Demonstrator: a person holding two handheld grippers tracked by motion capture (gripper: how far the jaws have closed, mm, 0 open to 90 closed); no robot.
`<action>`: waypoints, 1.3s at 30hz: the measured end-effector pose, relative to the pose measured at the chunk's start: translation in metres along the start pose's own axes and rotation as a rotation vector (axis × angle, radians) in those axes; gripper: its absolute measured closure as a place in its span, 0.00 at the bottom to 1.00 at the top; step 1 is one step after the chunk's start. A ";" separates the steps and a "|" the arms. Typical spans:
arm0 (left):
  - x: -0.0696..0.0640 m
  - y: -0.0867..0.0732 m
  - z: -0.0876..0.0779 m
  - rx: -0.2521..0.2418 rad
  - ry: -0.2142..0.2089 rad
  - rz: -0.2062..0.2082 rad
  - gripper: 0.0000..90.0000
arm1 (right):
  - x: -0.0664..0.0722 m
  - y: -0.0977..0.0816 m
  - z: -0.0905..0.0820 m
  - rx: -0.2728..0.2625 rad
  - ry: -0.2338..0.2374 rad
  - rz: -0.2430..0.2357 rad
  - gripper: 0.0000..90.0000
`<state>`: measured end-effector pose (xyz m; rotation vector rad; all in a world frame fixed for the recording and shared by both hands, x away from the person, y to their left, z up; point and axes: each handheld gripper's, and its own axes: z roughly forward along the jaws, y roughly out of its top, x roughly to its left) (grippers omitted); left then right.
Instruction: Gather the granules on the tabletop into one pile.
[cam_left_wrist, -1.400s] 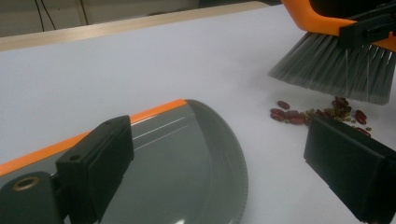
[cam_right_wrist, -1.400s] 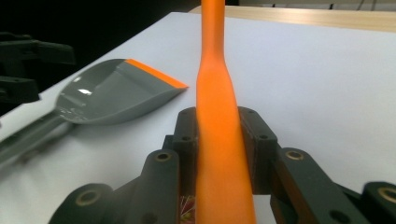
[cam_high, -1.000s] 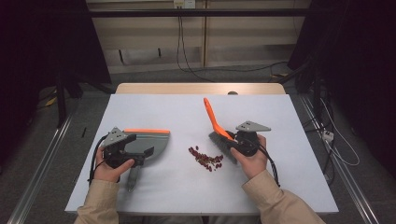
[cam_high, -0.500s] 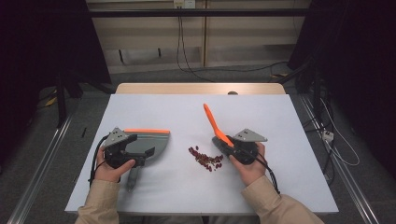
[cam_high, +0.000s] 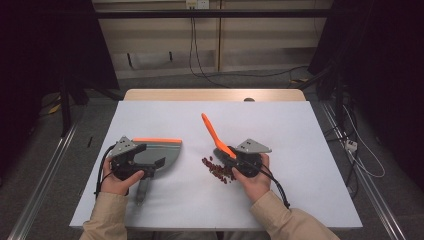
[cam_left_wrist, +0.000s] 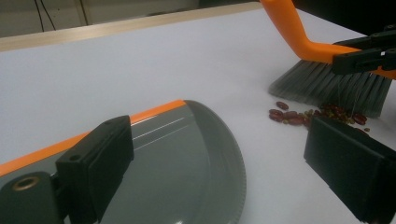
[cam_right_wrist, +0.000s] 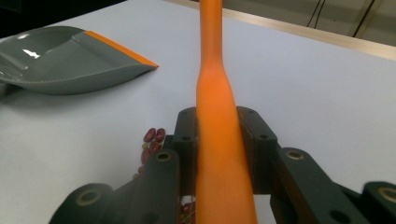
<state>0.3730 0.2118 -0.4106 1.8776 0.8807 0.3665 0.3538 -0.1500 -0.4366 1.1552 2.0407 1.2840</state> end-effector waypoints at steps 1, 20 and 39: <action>0.000 0.000 0.000 0.001 0.001 0.005 0.09 | 0.000 0.000 0.000 -0.001 -0.001 0.001 0.79; 0.001 -0.001 0.001 0.006 -0.002 0.004 0.09 | -0.016 0.010 -0.002 -0.053 0.093 0.011 0.79; 0.004 -0.001 0.001 0.014 0.002 -0.006 0.09 | -0.053 0.024 0.037 -0.068 0.392 -0.204 0.79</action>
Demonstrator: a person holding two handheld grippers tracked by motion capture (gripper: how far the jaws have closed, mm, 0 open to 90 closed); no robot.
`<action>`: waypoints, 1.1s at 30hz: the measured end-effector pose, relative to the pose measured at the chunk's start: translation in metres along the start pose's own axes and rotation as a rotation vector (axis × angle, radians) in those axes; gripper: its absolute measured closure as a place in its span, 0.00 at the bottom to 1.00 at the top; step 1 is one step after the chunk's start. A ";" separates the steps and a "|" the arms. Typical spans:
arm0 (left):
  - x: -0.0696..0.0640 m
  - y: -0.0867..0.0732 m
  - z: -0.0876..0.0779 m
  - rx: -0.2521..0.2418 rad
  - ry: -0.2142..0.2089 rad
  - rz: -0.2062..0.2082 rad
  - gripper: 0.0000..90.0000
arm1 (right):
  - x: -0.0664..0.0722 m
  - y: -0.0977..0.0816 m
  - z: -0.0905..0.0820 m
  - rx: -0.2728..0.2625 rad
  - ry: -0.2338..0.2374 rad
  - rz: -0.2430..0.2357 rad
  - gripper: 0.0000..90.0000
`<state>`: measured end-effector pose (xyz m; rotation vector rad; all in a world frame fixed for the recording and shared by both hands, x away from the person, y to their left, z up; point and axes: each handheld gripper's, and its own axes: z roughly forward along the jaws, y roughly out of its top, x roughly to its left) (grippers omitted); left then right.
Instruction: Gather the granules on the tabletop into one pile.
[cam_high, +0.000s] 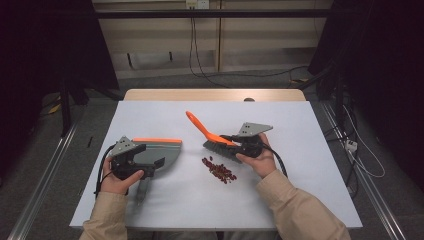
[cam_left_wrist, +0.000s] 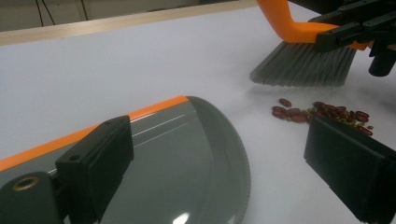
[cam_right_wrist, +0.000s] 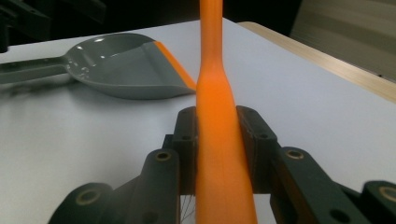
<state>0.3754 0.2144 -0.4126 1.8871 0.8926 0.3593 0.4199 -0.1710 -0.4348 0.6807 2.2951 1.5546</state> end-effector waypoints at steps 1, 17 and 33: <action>0.000 0.000 0.000 -0.001 -0.003 0.000 0.09 | -0.002 0.001 0.002 -0.001 0.018 -0.015 0.79; 0.000 0.001 -0.001 -0.010 -0.011 -0.004 0.09 | -0.016 0.001 0.016 0.004 0.118 -0.067 0.79; 0.003 0.000 -0.003 -0.011 -0.012 -0.018 0.09 | -0.019 0.012 0.045 0.012 0.159 -0.153 0.79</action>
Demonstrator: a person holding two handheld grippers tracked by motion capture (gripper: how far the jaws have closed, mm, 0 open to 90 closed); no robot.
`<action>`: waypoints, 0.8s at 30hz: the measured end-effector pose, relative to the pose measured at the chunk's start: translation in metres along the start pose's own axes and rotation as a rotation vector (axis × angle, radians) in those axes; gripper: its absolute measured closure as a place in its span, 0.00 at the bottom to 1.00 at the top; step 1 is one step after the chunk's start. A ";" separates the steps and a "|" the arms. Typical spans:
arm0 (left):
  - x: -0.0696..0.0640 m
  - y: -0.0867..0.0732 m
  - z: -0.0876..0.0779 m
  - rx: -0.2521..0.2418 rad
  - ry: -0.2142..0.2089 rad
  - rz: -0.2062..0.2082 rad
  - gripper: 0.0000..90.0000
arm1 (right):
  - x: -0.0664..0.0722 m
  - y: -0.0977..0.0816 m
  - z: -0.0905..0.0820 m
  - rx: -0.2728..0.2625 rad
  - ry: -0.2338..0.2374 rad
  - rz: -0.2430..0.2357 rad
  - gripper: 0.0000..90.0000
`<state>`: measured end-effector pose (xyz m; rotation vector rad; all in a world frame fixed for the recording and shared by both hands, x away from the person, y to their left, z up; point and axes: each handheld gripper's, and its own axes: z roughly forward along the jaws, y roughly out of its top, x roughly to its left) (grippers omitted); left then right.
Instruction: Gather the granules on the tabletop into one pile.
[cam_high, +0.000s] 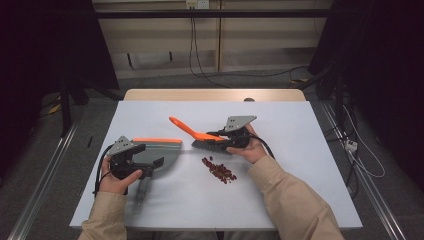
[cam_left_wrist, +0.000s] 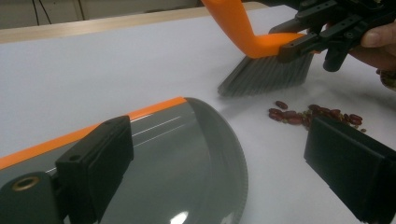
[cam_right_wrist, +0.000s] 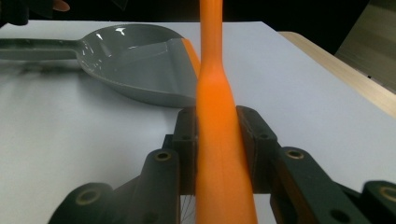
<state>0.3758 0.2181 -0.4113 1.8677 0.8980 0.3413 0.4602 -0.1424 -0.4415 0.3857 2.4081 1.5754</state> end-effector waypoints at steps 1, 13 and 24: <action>0.000 0.000 0.000 0.000 0.000 -0.003 0.09 | 0.000 0.000 0.003 0.003 0.007 -0.004 0.79; 0.003 -0.002 -0.007 -0.010 0.016 -0.016 0.09 | 0.017 -0.001 0.000 0.023 0.123 -0.084 0.79; 0.002 -0.003 -0.008 -0.005 0.022 -0.014 0.09 | 0.031 -0.004 -0.022 0.053 0.175 -0.122 0.79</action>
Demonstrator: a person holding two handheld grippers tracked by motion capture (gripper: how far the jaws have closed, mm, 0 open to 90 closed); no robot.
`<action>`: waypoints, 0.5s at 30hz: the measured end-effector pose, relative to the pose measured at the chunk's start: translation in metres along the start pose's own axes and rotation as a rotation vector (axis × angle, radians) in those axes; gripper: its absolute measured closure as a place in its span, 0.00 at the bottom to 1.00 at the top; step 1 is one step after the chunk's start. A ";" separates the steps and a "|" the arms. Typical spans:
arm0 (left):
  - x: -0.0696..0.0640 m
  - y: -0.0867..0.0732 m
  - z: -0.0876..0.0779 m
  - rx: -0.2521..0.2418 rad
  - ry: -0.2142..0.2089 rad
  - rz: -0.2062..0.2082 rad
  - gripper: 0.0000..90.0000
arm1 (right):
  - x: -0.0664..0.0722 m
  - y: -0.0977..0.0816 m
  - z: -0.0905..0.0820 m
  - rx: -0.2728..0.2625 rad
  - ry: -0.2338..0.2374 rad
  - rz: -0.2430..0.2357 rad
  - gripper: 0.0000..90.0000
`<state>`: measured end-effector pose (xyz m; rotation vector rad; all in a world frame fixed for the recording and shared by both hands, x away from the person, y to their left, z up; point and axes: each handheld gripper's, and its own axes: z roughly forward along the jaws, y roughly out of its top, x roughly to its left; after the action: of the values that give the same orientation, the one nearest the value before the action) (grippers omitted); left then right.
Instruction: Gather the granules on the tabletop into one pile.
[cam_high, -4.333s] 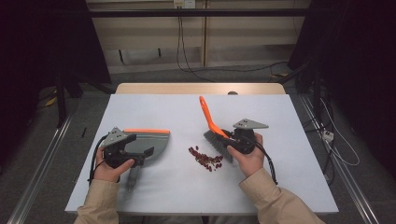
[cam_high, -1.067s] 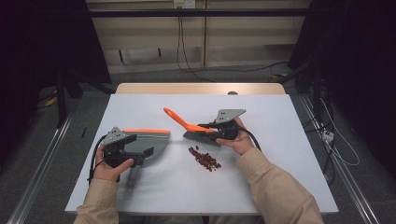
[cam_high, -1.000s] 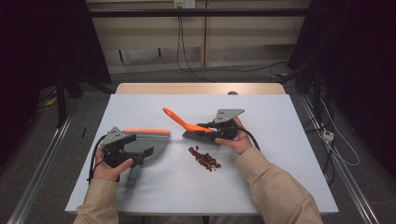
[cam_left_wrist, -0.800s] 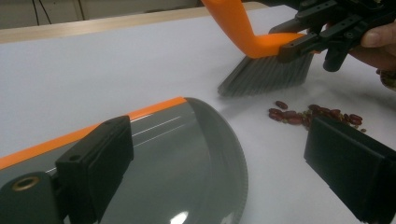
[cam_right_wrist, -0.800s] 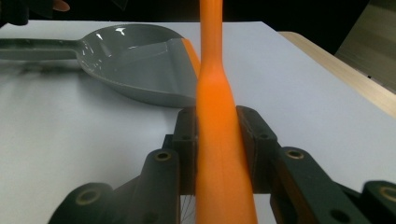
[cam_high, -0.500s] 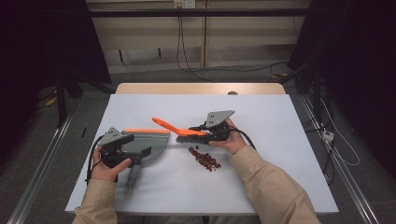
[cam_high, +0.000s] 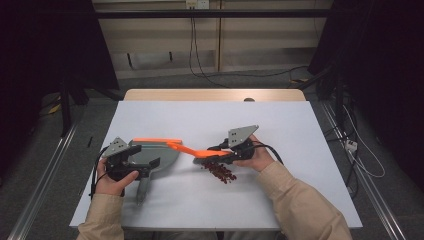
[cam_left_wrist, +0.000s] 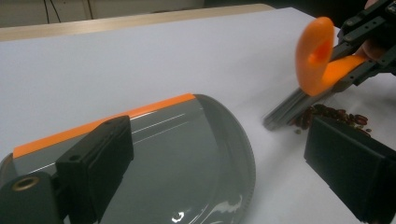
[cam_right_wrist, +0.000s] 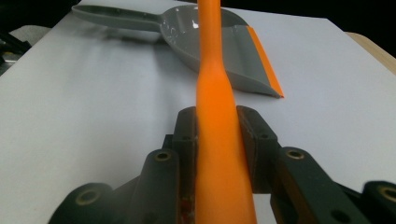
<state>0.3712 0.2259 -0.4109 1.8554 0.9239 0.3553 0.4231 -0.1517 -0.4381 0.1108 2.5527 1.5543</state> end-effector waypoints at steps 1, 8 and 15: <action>0.000 0.000 0.000 0.000 -0.002 0.002 0.09 | 0.001 0.000 -0.001 0.002 0.004 0.000 0.79; -0.001 0.000 0.000 -0.001 -0.001 0.006 0.09 | 0.009 -0.004 -0.011 -0.005 0.005 0.003 0.79; -0.002 0.001 0.001 -0.002 -0.004 0.012 0.09 | 0.014 -0.006 -0.015 -0.012 -0.005 0.012 0.79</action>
<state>0.3710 0.2236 -0.4106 1.8594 0.9097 0.3591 0.4064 -0.1656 -0.4377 0.1281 2.5437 1.5711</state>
